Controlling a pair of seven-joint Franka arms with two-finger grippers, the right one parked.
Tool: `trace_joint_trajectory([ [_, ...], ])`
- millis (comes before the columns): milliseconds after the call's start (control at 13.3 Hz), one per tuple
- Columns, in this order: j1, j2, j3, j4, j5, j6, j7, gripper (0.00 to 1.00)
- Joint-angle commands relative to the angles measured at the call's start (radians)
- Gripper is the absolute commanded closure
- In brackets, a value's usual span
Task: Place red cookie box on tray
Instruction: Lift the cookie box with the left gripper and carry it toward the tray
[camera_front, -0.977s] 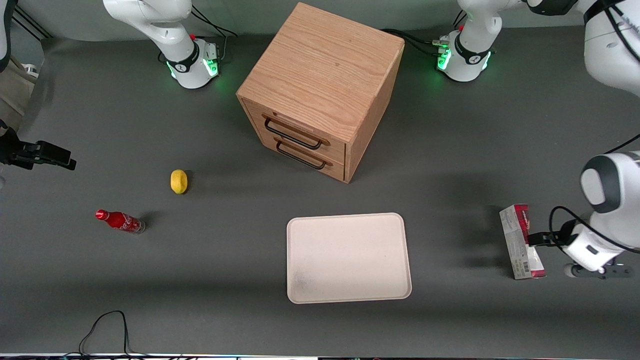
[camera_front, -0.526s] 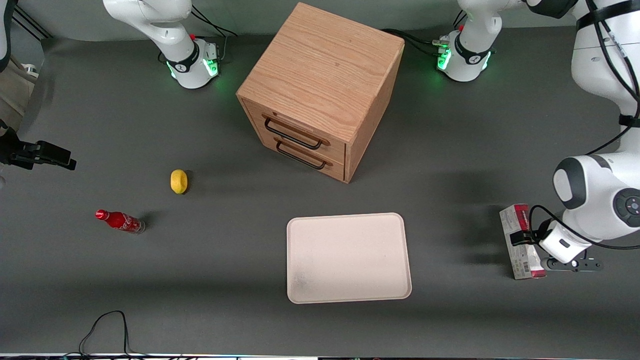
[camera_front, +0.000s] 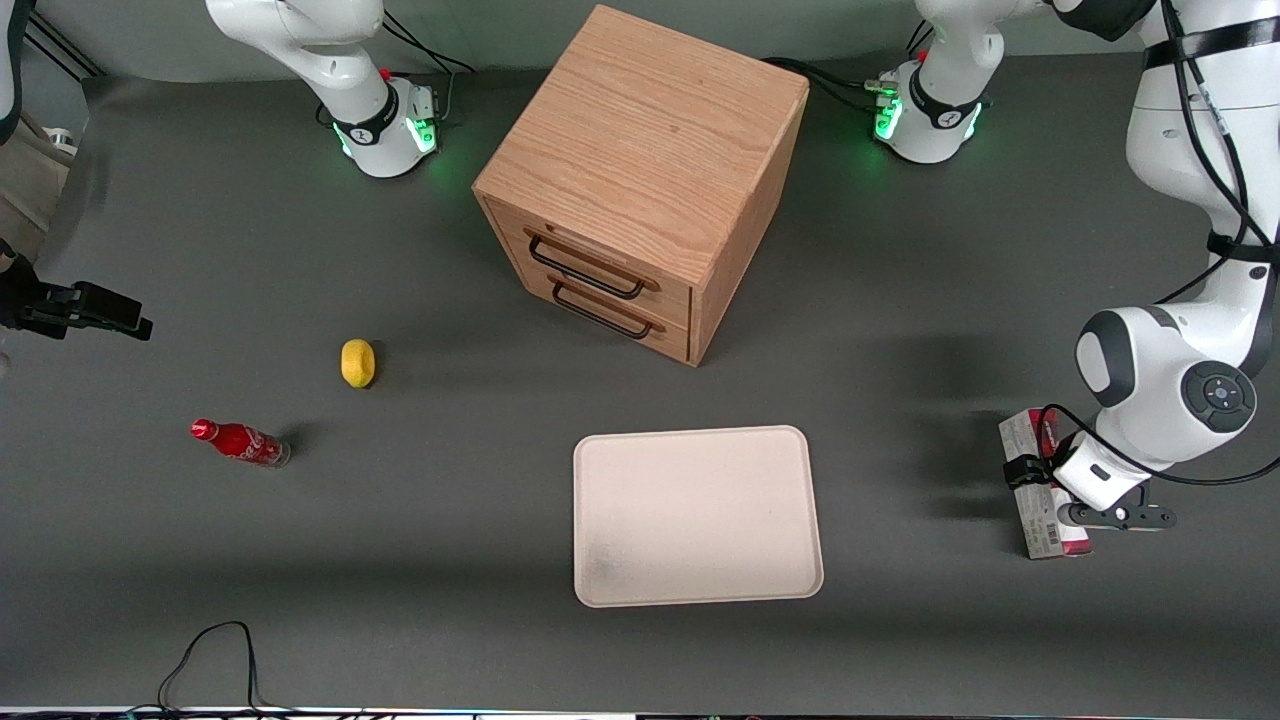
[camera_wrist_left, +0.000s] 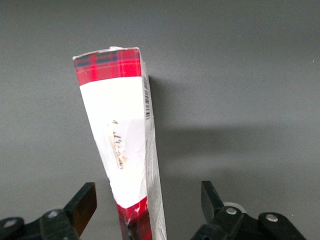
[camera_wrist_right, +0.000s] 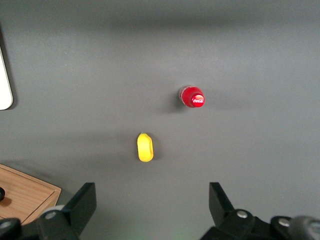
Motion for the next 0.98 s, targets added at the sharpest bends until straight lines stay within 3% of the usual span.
trace_joint_trajectory([
  [0,-0.004,-0.033,0.005,-0.035,-0.016,0.006,0.04,1.0],
  [677,0.0,-0.053,0.005,-0.027,-0.016,-0.029,0.051,1.0],
  [902,-0.003,-0.113,0.005,0.084,-0.015,-0.304,0.035,1.0],
])
